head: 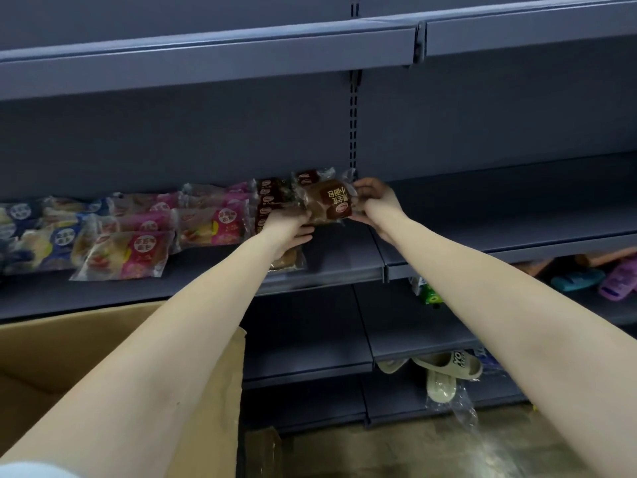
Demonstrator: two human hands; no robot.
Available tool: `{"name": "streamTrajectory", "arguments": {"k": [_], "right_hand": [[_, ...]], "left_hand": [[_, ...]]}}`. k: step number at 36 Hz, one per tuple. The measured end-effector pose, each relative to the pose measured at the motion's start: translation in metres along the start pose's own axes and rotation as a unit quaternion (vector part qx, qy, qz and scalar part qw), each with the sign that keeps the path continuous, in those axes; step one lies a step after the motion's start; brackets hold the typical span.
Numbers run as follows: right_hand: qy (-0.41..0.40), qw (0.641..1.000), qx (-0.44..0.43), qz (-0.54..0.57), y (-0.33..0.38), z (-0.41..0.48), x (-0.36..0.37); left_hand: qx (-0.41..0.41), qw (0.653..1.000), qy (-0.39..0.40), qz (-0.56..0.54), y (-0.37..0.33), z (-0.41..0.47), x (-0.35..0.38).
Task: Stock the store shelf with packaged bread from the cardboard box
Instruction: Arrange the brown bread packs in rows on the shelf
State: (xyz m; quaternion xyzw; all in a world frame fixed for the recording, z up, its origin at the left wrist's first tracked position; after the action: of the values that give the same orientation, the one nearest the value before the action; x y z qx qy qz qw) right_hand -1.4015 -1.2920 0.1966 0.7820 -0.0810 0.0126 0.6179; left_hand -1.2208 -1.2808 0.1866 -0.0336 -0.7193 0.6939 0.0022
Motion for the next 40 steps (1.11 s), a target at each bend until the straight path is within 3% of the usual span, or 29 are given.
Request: {"name": "streamTrajectory", "arguments": {"k": [10, 17, 25, 28, 32, 36, 40], "right_hand": [[-0.016, 0.999, -0.035, -0.032, -0.005, -0.003, 0.002], [-0.074, 0.995, -0.049, -0.04, -0.008, 0.006, 0.003], [-0.137, 0.988, -0.054, -0.045, -0.01, 0.01, 0.0], [-0.118, 0.992, -0.04, -0.01, -0.003, 0.012, -0.005], [-0.025, 0.995, 0.0, 0.093, 0.012, 0.007, -0.01], [0.036, 0.994, 0.027, 0.095, 0.013, 0.005, -0.006], [0.098, 0.994, 0.042, 0.033, 0.008, 0.0, 0.007]], "left_hand": [[-0.002, 0.999, -0.012, 0.036, -0.001, -0.004, -0.005], [0.014, 0.997, -0.032, 0.074, -0.001, -0.002, -0.005], [0.043, 0.975, -0.055, 0.209, 0.001, 0.002, -0.004], [0.054, 0.974, -0.057, 0.212, -0.003, 0.005, -0.011], [0.079, 0.974, -0.076, 0.198, -0.012, 0.008, -0.014], [0.103, 0.97, -0.065, 0.21, -0.02, 0.01, -0.01], [0.101, 0.976, 0.003, 0.194, -0.024, 0.006, 0.004]]}}
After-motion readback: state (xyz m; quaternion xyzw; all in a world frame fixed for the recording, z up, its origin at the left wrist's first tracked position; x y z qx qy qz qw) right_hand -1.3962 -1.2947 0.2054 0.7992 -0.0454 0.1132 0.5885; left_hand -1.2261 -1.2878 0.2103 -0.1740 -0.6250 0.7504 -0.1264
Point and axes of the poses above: each hand's wrist, its own z-axis towards the middle knuckle, its own x-axis out of the palm, y = z × x, the point moved 3 cm from there along z, towards the middle knuckle, and after that the axes turned 11 degrees about x, right-handed, at the moved point
